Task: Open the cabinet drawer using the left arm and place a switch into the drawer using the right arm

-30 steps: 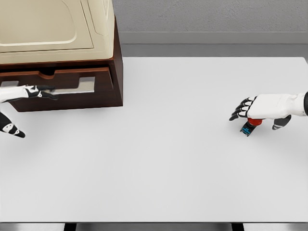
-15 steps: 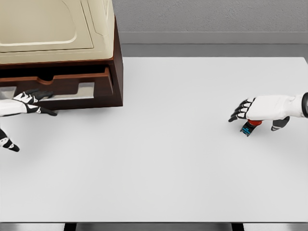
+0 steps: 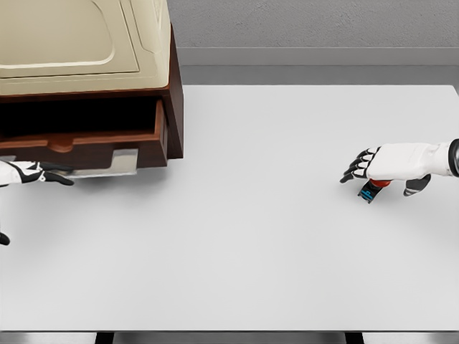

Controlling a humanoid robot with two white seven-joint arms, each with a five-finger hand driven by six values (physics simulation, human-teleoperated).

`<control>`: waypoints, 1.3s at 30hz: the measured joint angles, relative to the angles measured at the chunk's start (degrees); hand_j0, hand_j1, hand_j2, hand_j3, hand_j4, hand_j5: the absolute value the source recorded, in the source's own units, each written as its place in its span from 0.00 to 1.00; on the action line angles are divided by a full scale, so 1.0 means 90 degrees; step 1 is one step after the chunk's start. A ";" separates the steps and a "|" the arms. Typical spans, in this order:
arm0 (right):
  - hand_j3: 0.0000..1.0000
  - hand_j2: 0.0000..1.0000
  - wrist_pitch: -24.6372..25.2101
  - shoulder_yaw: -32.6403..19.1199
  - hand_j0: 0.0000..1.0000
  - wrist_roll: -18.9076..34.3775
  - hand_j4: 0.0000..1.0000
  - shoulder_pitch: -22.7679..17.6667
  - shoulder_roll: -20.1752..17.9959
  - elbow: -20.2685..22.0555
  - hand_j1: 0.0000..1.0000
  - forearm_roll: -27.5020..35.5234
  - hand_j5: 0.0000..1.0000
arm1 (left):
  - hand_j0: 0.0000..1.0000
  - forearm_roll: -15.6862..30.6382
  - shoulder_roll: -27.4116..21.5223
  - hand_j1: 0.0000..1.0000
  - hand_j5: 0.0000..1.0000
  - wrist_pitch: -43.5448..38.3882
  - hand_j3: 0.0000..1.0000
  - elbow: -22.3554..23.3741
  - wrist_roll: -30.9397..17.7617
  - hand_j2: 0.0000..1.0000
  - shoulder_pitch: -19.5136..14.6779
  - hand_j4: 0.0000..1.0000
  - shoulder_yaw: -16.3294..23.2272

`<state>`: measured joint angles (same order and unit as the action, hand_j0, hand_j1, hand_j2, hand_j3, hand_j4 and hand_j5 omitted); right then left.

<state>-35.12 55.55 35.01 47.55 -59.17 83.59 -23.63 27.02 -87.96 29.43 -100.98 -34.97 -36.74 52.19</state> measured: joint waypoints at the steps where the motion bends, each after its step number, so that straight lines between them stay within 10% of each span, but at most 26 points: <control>1: 1.00 1.00 0.0000 -0.0004 1.00 0.0000 1.00 0.0000 0.0000 -0.0017 1.00 -0.0004 1.00 | 1.00 0.0013 -0.0019 1.00 1.00 0.0039 1.00 -0.0001 -0.0002 1.00 0.0000 1.00 0.0006; 21: 1.00 1.00 0.0000 -0.0034 1.00 0.0000 1.00 0.0000 0.0115 -0.0199 1.00 -0.0089 1.00 | 1.00 0.0779 -0.0274 1.00 1.00 0.0340 1.00 0.0000 -0.0005 1.00 -0.0117 1.00 -0.0066; 39: 0.73 0.73 0.0000 -0.0034 0.73 0.0000 0.73 -0.0029 0.0116 -0.0197 0.73 -0.0081 0.73 | 1.00 0.1620 -0.0748 1.00 1.00 0.0268 1.00 0.0367 -0.0005 1.00 -0.0518 1.00 -0.0551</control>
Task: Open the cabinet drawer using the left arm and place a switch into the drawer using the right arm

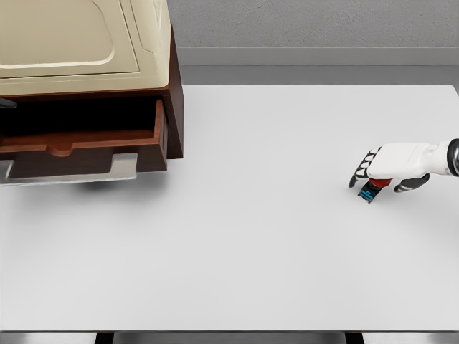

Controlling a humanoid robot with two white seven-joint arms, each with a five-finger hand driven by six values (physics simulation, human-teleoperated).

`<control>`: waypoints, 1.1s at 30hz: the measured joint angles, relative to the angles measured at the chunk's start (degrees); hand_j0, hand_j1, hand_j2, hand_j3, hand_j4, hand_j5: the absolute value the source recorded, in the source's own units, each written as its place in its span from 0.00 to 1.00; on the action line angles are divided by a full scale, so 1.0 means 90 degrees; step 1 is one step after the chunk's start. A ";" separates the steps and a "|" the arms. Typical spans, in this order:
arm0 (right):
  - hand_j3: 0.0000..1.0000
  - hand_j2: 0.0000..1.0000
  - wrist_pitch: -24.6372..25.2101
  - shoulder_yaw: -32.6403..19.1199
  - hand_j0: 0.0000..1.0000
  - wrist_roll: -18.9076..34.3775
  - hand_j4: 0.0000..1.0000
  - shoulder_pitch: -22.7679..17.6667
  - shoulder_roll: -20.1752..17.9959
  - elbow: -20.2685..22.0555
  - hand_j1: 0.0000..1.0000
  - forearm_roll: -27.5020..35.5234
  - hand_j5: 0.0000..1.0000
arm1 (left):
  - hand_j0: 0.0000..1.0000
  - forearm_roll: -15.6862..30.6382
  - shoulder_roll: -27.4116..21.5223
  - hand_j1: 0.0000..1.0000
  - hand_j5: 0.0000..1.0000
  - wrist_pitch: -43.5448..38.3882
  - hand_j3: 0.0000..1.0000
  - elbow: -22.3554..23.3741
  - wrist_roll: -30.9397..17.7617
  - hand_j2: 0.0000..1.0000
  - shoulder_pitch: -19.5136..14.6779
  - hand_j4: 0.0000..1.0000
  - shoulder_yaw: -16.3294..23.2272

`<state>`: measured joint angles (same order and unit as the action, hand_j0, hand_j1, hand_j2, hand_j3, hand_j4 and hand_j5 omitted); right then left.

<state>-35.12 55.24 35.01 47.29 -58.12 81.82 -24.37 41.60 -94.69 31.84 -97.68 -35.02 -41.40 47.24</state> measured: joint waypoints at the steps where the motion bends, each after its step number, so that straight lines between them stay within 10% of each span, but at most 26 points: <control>1: 0.72 0.72 0.0000 0.0000 0.72 0.0000 0.72 0.0000 0.0000 0.0000 0.72 0.0000 0.72 | 1.00 0.0007 0.0002 1.00 1.00 -0.0023 1.00 0.0048 0.0000 1.00 0.0000 1.00 -0.0014; 16: 0.49 0.49 -0.0001 -0.0097 0.49 0.0000 0.49 0.0000 0.0000 0.0000 0.49 0.0039 0.49 | 1.00 -0.0077 0.0080 1.00 1.00 -0.0021 1.00 0.0305 0.0000 1.00 0.0010 1.00 -0.0039; 33: 0.46 0.46 -0.0002 -0.0516 0.46 0.0001 0.46 0.0059 0.0556 -0.0388 0.46 0.0060 0.46 | 1.00 -0.0079 0.0131 1.00 1.00 -0.0015 1.00 0.0364 0.0000 1.00 0.0011 1.00 -0.0030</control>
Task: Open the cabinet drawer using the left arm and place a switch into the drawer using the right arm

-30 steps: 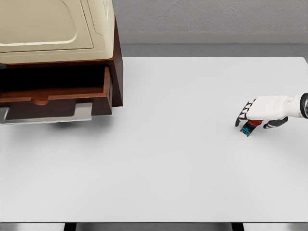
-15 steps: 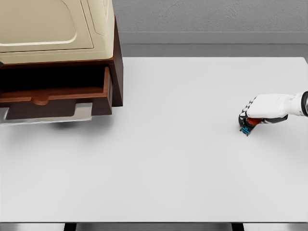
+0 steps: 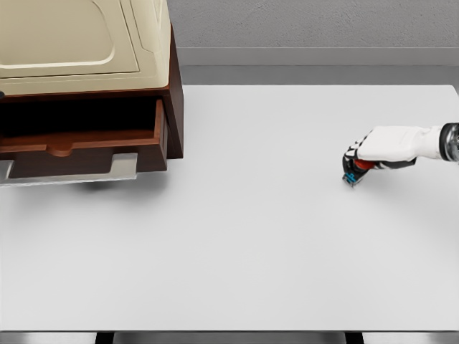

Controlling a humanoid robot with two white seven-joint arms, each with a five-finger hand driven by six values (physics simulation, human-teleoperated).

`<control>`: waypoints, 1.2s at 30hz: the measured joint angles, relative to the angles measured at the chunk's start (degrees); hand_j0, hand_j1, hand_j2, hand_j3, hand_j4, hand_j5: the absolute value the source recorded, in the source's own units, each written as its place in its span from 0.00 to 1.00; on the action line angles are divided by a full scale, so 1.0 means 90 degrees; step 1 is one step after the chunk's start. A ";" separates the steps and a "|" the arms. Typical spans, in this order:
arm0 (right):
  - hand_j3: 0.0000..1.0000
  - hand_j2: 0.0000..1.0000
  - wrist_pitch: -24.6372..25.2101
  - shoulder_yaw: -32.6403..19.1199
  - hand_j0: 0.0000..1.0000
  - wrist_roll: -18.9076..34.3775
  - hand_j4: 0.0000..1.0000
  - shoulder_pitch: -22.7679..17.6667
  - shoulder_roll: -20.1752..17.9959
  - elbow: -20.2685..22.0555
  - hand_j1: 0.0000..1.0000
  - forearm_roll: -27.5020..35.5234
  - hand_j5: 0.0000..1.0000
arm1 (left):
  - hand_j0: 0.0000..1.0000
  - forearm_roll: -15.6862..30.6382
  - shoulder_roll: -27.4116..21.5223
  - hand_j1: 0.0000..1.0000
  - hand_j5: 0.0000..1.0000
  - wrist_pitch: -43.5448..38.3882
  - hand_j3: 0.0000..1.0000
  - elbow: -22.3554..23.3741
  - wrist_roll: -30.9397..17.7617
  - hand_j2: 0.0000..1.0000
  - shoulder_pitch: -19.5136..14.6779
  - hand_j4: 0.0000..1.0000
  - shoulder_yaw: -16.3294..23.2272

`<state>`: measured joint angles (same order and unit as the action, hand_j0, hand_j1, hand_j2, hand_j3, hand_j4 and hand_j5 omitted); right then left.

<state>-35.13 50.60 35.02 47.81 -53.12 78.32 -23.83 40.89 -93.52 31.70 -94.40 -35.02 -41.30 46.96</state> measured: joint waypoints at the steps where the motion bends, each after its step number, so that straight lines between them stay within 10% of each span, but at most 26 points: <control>1: 0.46 0.46 -0.0001 -0.0024 0.46 0.0000 0.46 0.0000 0.0080 -0.0028 0.46 0.0001 0.46 | 1.00 -0.0002 0.0001 1.00 1.00 0.0001 1.00 0.0000 0.0000 1.00 0.0015 1.00 0.0002; 36: 0.34 0.34 -0.0001 -0.0127 0.34 -0.0001 0.34 0.0976 0.1734 -0.0090 0.34 0.0358 0.34 | 1.00 -0.0103 0.0137 1.00 1.00 0.0030 1.00 -0.0152 0.0000 1.00 0.0012 1.00 0.0041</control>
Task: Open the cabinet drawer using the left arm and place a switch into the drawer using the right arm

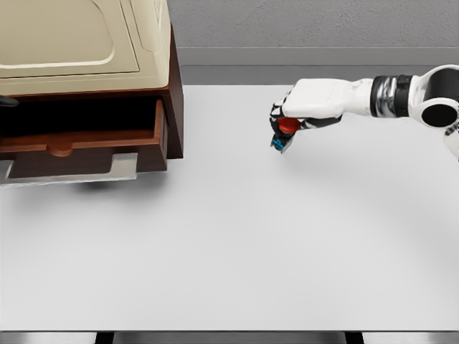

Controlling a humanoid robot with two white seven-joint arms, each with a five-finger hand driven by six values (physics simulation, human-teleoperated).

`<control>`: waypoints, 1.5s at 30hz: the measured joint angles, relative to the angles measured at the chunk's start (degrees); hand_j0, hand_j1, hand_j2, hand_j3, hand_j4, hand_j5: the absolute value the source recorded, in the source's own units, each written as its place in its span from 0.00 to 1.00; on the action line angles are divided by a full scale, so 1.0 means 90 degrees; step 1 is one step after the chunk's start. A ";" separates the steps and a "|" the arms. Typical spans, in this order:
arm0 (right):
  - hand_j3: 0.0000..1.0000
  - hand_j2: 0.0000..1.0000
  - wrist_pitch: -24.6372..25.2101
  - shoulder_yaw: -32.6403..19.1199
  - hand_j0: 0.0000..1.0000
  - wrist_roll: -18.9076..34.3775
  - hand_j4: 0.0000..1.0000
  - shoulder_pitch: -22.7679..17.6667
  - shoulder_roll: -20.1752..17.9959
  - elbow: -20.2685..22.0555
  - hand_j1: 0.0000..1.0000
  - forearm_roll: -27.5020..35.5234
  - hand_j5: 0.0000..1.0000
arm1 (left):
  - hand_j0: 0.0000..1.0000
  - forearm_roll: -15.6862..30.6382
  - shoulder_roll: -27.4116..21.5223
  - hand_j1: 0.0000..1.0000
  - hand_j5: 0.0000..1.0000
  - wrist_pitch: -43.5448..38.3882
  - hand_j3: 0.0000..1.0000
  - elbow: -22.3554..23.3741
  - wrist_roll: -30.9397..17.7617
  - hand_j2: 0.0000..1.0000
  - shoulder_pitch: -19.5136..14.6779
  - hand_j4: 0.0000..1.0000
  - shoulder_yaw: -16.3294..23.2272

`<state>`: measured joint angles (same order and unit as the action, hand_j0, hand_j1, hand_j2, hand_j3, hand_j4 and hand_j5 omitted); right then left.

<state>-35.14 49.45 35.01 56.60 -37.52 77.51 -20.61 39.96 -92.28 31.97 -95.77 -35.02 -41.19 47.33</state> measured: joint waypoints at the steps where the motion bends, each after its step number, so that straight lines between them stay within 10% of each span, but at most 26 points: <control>1: 0.33 0.33 0.0002 0.0057 0.33 -0.0001 0.33 0.0088 0.0062 0.0000 0.33 0.0024 0.33 | 1.00 -0.0007 0.0001 1.00 1.00 0.0000 1.00 -0.0009 0.0000 1.00 -0.0003 1.00 0.0000; 34: 0.34 0.34 -0.0009 0.1266 0.34 0.0006 0.34 0.2227 0.1925 -0.0027 0.34 0.0707 0.34 | 1.00 -0.0043 0.0021 1.00 1.00 -0.0001 1.00 -0.0064 0.0000 1.00 -0.0003 1.00 0.0007; 45: 0.34 0.34 -0.0009 0.1409 0.34 0.0004 0.34 0.2666 0.3139 -0.1421 0.34 0.0737 0.34 | 1.00 -0.0105 0.0049 1.00 1.00 0.0000 1.00 -0.0067 0.0000 1.00 -0.0003 1.00 0.0007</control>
<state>-35.22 62.13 35.05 80.60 -9.26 64.72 -13.97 39.01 -91.84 31.97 -96.37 -35.01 -41.22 47.39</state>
